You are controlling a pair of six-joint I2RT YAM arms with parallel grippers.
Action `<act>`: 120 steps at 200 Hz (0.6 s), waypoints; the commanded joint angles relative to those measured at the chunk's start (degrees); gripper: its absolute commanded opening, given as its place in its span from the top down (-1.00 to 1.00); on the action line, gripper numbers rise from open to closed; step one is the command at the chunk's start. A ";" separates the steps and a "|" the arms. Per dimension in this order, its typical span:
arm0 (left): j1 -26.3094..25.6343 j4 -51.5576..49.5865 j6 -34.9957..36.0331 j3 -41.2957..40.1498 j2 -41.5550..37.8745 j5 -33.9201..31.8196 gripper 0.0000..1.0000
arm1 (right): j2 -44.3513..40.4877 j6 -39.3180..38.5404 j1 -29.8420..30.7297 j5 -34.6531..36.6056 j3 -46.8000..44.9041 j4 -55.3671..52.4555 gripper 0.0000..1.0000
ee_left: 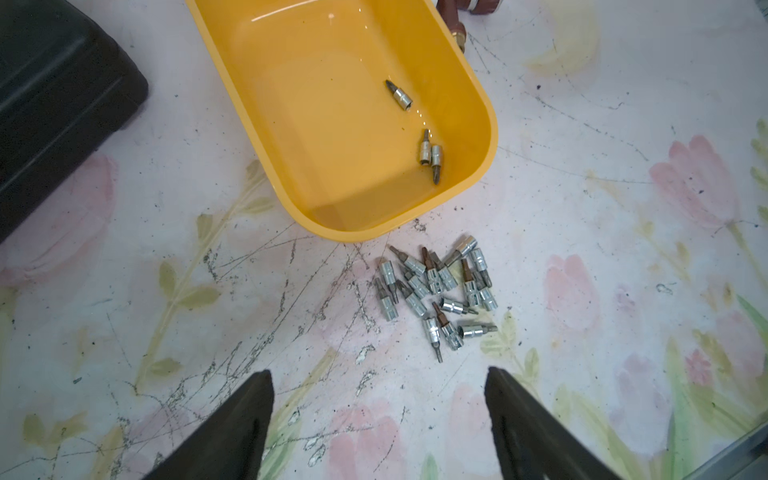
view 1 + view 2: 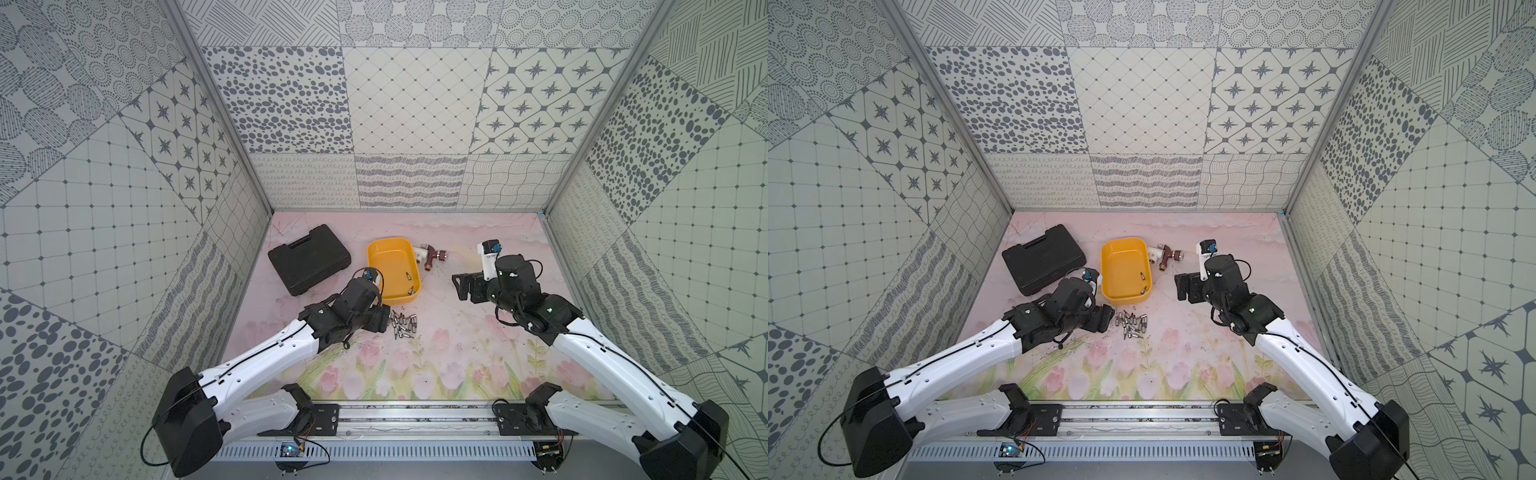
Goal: Put the bit on the desktop into the storage box
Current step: Pick up the screwdriver bit from the center of the board.
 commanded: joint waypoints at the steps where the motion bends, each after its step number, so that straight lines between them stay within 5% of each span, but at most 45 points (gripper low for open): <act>1: -0.72 -3.00 -1.93 -1.67 0.07 -2.21 -0.63 | -0.28 -0.64 -0.07 0.93 0.20 2.13 -0.93; 120: -3.31 4.48 -7.94 -3.13 12.29 -2.62 -0.23 | -0.30 -0.41 -0.07 1.90 -0.27 2.01 -0.93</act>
